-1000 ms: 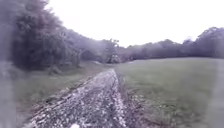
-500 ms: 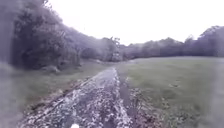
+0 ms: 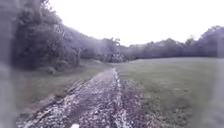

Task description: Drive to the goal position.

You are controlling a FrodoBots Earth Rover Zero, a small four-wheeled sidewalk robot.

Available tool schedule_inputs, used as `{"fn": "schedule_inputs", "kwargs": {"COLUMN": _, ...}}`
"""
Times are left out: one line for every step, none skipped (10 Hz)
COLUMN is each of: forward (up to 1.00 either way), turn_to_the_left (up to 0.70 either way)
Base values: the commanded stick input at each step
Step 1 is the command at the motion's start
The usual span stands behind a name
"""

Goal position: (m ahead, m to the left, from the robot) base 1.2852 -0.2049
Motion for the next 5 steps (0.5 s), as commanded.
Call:
{"fn": "schedule_inputs", "kwargs": {"forward": 0.7, "turn_to_the_left": 0.0}}
{"fn": "schedule_inputs", "kwargs": {"forward": 0.7, "turn_to_the_left": 0.0}}
{"fn": "schedule_inputs", "kwargs": {"forward": 0.7, "turn_to_the_left": 0.0}}
{"fn": "schedule_inputs", "kwargs": {"forward": 0.7, "turn_to_the_left": 0.0}}
{"fn": "schedule_inputs", "kwargs": {"forward": 0.7, "turn_to_the_left": 0.07}}
